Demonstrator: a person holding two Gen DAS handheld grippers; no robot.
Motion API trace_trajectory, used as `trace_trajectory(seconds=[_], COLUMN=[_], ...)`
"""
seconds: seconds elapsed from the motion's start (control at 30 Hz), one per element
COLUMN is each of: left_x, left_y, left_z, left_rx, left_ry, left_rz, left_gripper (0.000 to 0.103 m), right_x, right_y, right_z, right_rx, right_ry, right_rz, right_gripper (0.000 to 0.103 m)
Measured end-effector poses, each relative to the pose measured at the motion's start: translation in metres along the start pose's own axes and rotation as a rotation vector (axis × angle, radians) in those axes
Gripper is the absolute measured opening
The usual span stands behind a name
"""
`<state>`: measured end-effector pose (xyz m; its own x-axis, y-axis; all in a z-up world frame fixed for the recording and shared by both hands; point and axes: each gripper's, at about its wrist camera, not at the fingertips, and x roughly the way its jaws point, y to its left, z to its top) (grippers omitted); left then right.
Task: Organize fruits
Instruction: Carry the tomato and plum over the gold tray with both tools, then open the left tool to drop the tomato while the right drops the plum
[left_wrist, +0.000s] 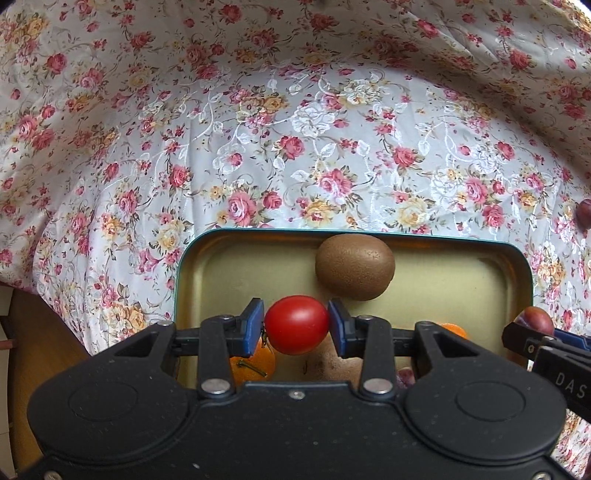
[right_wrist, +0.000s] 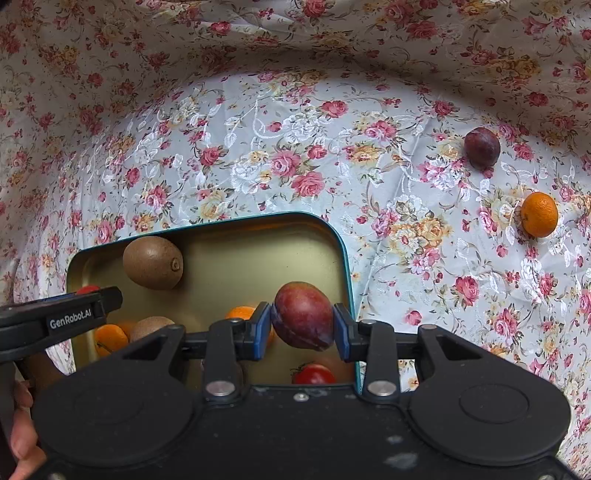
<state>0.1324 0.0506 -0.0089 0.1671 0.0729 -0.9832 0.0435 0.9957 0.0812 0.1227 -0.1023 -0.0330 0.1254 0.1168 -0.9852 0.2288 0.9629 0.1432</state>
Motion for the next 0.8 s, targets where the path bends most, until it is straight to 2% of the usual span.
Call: trace_trajectory(seconds=[0.17,0.4,0.63,0.8], left_x=[0.002,0.010,0.015,0.015], left_y=[0.002,0.015,0.020,0.021], left_z=[0.000,0.003,0.004,0.005], left_rx=[0.005,-0.051,-0.077,-0.082], left_ry=[0.004,0.042,0.067,0.068], left_rz=[0.008,-0.027,-0.028,-0.014], left_gripper=[0.046,0.046,0.047,0.053], right_x=[0.005,0.009,0.011,0.011], right_y=[0.005,0.007,0.010,0.013], right_z=[0.001,0.004,0.006,0.007], right_rx=[-0.013,-0.012,-0.019,-0.036], right_ry=[0.005,0.011,0.013,0.012], right_rz=[-0.016,-0.024,-0.023,-0.016], right_gripper=[0.038,0.037,0.038,0.038])
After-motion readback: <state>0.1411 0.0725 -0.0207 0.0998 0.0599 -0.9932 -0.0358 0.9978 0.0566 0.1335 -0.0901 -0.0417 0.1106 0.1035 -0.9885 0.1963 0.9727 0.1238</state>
